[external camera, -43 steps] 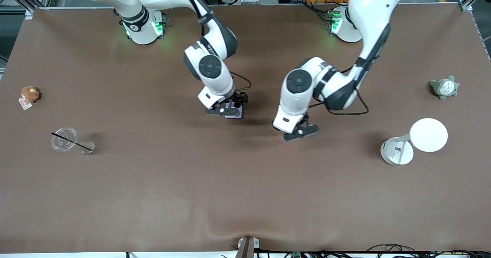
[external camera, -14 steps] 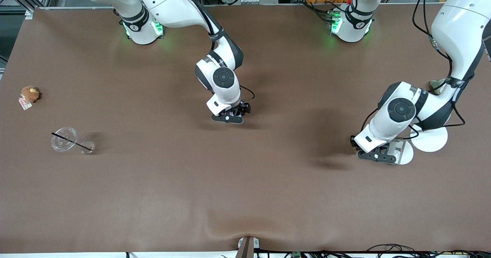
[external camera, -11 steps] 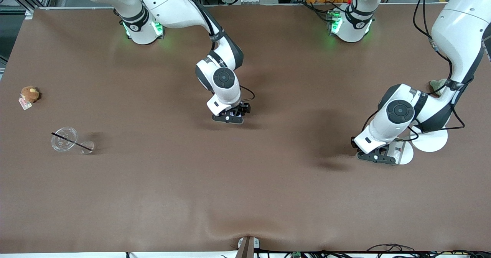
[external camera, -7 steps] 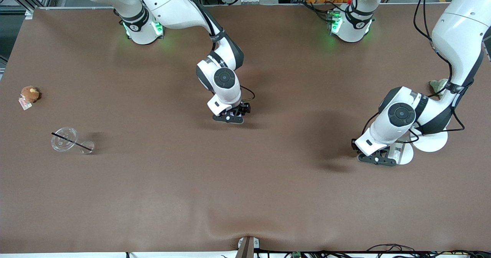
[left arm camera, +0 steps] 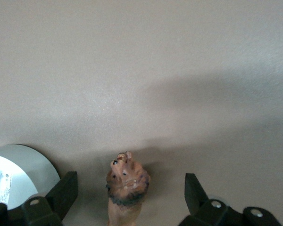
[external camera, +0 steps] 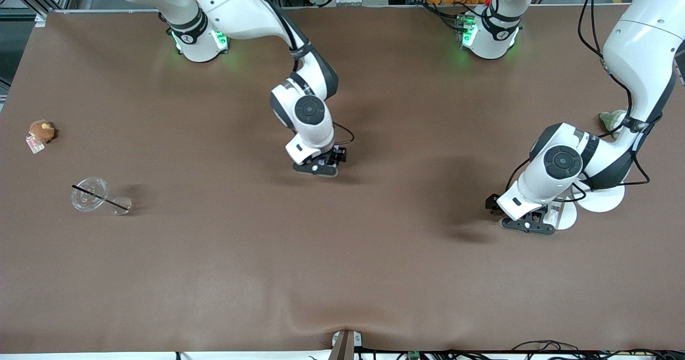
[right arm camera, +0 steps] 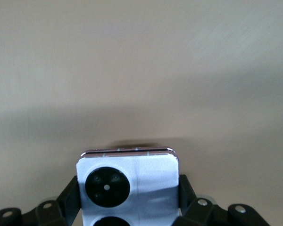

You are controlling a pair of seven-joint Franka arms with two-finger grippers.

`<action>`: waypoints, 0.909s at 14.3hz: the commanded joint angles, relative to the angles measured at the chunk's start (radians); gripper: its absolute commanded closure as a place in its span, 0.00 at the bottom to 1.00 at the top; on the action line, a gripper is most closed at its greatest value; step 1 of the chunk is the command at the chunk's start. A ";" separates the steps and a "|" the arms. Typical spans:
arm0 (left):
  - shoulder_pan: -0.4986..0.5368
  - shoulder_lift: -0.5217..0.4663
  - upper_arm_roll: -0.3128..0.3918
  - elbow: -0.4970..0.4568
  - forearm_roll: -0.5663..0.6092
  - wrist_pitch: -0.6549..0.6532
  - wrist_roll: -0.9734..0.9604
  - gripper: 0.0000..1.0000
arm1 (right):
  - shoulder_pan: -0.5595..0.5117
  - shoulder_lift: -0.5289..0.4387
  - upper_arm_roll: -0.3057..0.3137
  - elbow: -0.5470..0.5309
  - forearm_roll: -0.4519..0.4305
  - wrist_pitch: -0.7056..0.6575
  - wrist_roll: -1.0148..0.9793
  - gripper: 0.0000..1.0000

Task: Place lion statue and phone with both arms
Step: 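Open the left gripper while the right gripper carries the phone toward the glass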

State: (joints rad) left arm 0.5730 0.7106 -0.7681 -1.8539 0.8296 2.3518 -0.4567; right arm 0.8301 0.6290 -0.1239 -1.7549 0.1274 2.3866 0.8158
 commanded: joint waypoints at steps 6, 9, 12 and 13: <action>0.007 -0.079 -0.137 0.186 -0.156 -0.400 -0.007 0.00 | -0.148 -0.135 -0.298 0.021 -0.005 -0.153 -0.413 1.00; 0.007 -0.094 -0.155 0.284 -0.158 -0.550 0.004 0.00 | -0.323 -0.094 -0.292 0.069 0.027 -0.156 -0.646 1.00; 0.008 -0.128 -0.195 0.364 -0.159 -0.655 0.007 0.00 | -0.442 -0.023 -0.292 0.084 0.147 -0.150 -0.860 1.00; 0.008 -0.129 -0.215 0.396 -0.158 -0.693 0.007 0.00 | -0.465 -0.005 -0.292 0.084 0.200 -0.152 -0.924 1.00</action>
State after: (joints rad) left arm 0.5785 0.6067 -0.9497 -1.5127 0.6924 1.7385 -0.4596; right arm 0.4144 0.5621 -0.4314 -1.7118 0.2428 2.2379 -0.0016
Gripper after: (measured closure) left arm 0.000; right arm 0.163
